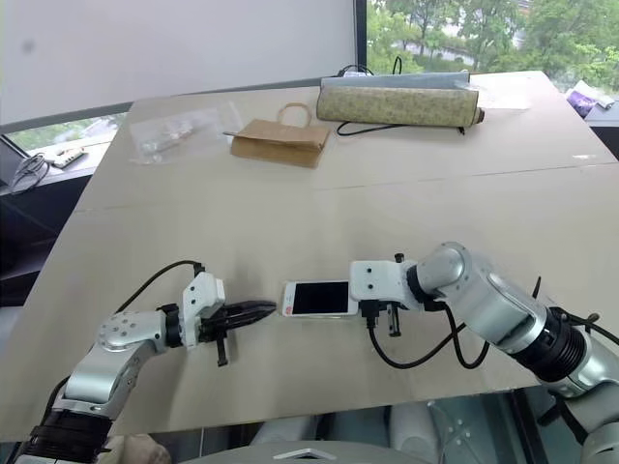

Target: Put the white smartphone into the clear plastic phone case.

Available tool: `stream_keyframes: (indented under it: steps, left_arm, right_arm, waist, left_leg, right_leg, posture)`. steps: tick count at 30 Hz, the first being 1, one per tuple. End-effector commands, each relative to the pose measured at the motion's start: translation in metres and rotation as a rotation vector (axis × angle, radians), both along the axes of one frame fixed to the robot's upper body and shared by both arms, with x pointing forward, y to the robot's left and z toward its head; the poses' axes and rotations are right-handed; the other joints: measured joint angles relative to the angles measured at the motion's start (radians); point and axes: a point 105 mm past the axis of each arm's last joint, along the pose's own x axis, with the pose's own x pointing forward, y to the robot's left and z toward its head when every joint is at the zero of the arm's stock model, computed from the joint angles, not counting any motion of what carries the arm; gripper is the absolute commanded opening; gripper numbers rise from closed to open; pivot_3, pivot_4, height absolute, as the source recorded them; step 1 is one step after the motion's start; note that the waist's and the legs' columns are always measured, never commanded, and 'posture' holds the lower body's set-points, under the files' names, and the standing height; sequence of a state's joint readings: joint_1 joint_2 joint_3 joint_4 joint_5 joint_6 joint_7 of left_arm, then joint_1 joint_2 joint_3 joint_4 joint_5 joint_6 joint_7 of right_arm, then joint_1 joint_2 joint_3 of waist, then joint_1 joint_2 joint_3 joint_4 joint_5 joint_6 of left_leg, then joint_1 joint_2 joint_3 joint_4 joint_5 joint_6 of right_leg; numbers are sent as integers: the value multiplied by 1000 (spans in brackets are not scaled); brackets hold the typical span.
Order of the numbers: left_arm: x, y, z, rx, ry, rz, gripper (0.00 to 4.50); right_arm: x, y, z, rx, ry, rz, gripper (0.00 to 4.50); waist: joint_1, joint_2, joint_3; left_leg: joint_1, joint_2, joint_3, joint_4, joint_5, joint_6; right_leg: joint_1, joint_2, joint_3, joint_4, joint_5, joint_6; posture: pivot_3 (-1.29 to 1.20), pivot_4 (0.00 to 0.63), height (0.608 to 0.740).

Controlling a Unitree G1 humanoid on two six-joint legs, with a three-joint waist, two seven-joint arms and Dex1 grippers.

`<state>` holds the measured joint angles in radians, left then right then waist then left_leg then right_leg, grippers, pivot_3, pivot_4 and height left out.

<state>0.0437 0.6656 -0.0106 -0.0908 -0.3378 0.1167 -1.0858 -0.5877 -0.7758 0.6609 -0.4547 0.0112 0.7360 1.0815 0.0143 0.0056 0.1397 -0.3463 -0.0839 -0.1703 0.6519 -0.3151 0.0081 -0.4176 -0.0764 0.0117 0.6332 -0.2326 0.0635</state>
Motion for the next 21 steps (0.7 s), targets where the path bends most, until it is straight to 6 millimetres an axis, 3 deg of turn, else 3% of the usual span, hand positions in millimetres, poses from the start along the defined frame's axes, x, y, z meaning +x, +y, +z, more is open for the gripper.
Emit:
stream_keyframes:
  steps: [1,8,21]
  left_arm:
    - [1,-6,10,4,-21,-12,80]
    - [2,-9,15,1,-18,-10,80]
    - [-2,-3,13,15,-2,-10,80]
  right_arm:
    - [-1,6,4,-18,-28,60,0]
    - [-2,12,10,-15,-3,85,0]
    - [0,-17,34,102,65,-90,0]
  waist:
    - [-2,-1,1]
    - [-3,-2,1]
    - [-3,-1,2]
  left_leg:
    - [0,0,0,0,0,0]
    - [-2,1,0,0,0,0]
    - [-3,1,0,0,0,0]
  right_leg:
    - [0,0,0,0,0,0]
    - [0,1,1,-5,0,0]
    - [-1,0,1,-6,0,0]
  posture:
    - [0,150,740]
    - [0,150,740]
    - [0,150,740]
